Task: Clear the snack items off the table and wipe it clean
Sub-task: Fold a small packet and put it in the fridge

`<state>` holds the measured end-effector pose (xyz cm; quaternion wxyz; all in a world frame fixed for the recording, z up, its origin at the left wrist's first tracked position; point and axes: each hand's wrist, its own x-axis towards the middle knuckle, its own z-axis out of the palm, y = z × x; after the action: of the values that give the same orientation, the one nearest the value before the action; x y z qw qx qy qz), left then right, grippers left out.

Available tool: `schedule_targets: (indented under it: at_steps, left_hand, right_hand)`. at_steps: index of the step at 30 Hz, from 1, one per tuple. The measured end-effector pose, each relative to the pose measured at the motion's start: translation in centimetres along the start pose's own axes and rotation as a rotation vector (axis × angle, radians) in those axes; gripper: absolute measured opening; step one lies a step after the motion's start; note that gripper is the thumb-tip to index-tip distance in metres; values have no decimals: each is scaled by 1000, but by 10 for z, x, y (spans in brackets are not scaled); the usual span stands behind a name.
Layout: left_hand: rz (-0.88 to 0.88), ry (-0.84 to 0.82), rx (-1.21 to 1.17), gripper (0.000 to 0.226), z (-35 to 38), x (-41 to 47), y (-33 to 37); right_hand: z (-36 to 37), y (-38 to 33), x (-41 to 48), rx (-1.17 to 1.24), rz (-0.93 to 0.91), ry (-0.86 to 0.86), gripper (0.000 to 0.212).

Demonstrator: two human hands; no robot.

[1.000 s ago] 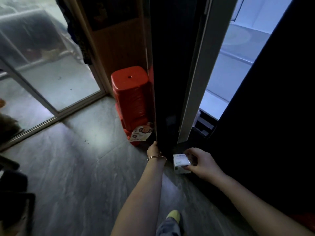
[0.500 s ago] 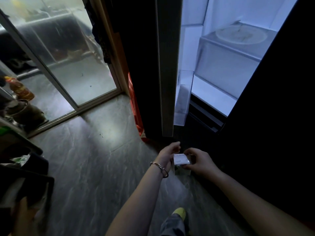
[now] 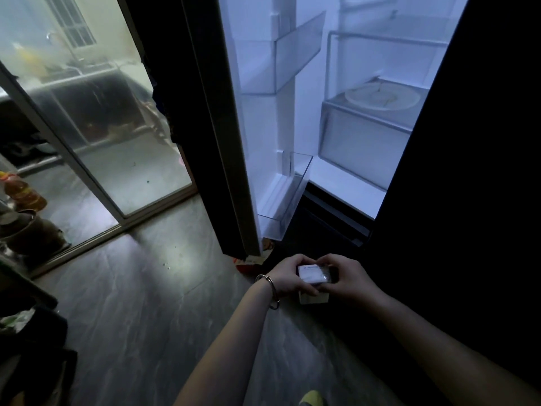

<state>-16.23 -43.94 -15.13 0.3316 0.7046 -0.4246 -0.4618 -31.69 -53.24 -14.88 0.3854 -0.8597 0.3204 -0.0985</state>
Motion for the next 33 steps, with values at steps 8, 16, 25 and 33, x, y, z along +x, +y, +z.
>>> schedule_targets:
  at_steps: [8, 16, 25, 33]
  left_hand:
    - [143, 78, 162, 59, -19, -8, 46]
    - [251, 157, 130, 56, -36, -16, 89]
    - [342, 181, 7, 53, -46, -7, 132]
    - [421, 169, -118, 50, -70, 22, 170]
  right_hand:
    - [-33, -25, -2, -14, -58, 101, 45]
    - [-72, -54, -2, 28, -123, 194, 40]
    - [-113, -67, 6, 68, -196, 296, 34]
    - [-150, -90, 31, 110, -211, 392, 33]
